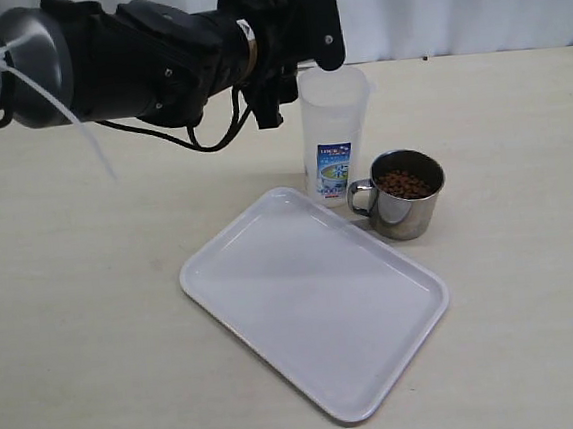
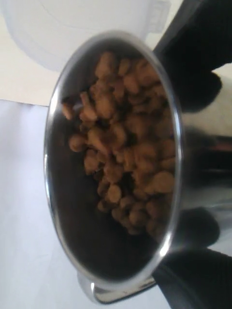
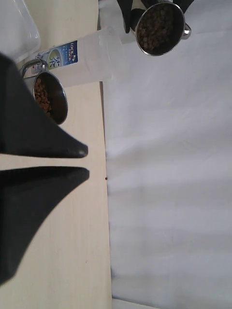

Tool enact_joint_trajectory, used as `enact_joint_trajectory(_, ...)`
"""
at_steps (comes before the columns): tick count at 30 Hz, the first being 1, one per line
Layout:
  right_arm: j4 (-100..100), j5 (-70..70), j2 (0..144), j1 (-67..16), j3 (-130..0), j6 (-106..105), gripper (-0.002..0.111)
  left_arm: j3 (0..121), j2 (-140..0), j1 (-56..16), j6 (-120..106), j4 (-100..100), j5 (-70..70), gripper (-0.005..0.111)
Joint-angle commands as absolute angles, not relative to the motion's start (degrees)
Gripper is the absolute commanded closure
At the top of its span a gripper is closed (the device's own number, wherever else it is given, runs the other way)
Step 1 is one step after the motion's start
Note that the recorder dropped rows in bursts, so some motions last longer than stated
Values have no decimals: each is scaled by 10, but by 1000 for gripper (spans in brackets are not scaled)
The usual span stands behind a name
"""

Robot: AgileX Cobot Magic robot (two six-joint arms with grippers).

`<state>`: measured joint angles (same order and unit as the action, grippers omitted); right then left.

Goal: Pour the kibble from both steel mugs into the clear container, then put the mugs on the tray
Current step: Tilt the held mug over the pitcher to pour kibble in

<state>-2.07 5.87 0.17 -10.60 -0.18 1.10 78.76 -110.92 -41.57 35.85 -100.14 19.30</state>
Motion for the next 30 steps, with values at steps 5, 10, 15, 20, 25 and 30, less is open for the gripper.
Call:
enact_joint_trajectory(5, -22, 58, 0, -108, 0, 6, 103, 794, -1104, -417, 344, -999, 222, 107)
enact_joint_trajectory(10, -22, 58, 0, -108, 0, 6, 103, 794, -1104, -417, 338, -999, 211, 107)
enact_joint_trajectory(15, -22, 58, 0, -108, 0, 6, 103, 797, -1116, -417, 327, -999, 220, 107)
enact_joint_trajectory(20, -22, 58, 0, -108, 0, 6, 103, 797, -1125, -420, 325, -999, 223, 107)
enact_joint_trajectory(25, -22, 58, 0, -108, 0, 6, 103, 807, -1125, -420, 324, -999, 223, 107)
enact_joint_trajectory(30, -22, 58, 0, -108, 0, 6, 103, 807, -1125, -420, 301, -999, 220, 107)
